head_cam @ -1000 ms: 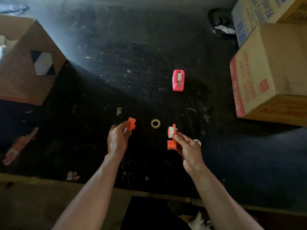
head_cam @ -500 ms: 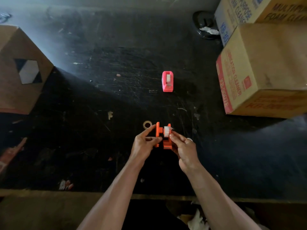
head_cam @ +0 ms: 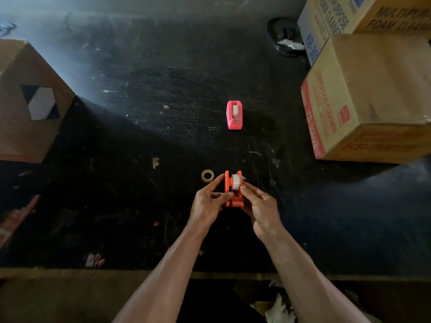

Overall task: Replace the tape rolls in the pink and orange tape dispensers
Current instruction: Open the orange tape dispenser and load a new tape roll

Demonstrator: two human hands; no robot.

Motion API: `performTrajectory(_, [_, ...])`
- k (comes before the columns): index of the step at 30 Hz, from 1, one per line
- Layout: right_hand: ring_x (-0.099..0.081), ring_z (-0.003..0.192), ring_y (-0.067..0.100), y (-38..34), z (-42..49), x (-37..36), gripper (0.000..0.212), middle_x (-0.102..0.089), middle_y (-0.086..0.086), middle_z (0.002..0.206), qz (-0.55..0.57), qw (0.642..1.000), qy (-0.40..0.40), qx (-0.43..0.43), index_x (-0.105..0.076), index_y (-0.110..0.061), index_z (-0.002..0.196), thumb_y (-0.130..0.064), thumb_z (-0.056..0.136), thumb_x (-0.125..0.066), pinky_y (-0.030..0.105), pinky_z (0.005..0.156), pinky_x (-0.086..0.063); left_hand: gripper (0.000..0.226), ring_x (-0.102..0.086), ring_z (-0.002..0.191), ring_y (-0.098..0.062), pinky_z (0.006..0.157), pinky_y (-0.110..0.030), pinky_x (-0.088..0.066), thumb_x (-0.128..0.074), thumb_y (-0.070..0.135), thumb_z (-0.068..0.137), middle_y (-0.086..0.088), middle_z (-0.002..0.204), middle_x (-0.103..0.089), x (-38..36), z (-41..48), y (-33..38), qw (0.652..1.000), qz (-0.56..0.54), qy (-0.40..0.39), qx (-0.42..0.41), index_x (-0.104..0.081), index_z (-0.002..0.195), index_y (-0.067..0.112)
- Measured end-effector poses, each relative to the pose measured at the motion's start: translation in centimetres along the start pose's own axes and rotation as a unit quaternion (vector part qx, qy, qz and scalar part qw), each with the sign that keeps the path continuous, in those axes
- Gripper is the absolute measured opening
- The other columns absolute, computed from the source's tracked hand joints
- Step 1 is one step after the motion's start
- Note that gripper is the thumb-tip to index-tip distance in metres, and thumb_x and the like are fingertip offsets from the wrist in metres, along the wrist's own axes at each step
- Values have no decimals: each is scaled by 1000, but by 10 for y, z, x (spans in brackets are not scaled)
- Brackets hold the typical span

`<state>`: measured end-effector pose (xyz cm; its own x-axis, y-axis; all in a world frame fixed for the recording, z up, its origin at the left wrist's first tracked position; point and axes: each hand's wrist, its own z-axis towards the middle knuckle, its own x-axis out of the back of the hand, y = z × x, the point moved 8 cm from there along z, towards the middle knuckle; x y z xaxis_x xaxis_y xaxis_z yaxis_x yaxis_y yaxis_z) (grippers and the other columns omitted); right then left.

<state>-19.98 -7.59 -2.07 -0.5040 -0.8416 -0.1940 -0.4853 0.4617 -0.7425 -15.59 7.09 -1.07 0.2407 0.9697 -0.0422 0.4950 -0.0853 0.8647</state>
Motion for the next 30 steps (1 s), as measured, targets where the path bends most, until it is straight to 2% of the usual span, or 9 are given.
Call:
performTrajectory(7, [-79, 97, 23, -1, 3, 2, 17, -82, 7, 102, -9, 1000, 6, 3, -79, -20, 109, -15, 95, -70, 49, 98, -58, 52, -77, 79, -2, 66, -11, -55, -65, 13, 101, 6, 85, -83, 3, -4, 3, 999, 18, -5, -27, -53, 148, 32])
performTrajectory(11, [-78, 99, 22, -1, 4, 1, 20, -81, 7, 104, -12, 1000, 8, -2, -79, -17, 112, -14, 95, -70, 48, 100, -58, 50, -76, 79, 2, 65, -10, -53, -64, 9, 101, 10, 82, -82, 4, -3, 1, 999, 17, 3, -27, -56, 146, 30])
performTrajectory(18, [-78, 98, 24, -3, 6, -2, 17, -81, 10, 103, -27, 1000, -4, -3, -80, -14, 109, -14, 95, -70, 48, 98, -59, 50, -74, 75, 4, 65, -11, -53, -68, 12, 99, 4, 92, -81, 6, 1, -4, 998, 49, 22, -39, -58, 146, 24])
performTrajectory(22, [-79, 97, 25, -5, 10, -7, 15, -81, 11, 103, -39, 999, -13, -1, -80, -14, 106, -14, 94, -71, 49, 97, -59, 51, -76, 81, 1, 71, -14, -55, -67, 15, 100, 12, 89, -81, 9, 2, -1, 994, 82, 33, -61, -56, 146, 34])
performTrajectory(26, [-78, 100, 26, -1, 15, -6, 19, -81, 12, 105, -49, 999, -13, 2, -79, -12, 111, -16, 94, -72, 51, 100, -57, 51, -78, 85, -5, 81, -25, -58, -68, 15, 100, 9, 92, -83, 11, 4, -4, 992, 89, 38, -76, -57, 145, 35])
performTrajectory(30, [-79, 96, 26, -1, 18, -2, 21, -81, 13, 103, -40, 999, -14, -8, -78, -10, 114, -16, 94, -71, 49, 97, -59, 51, -78, 87, -3, 85, -24, -60, -70, 17, 99, 10, 91, -82, 8, 6, -3, 992, 101, 43, -66, -58, 143, 38])
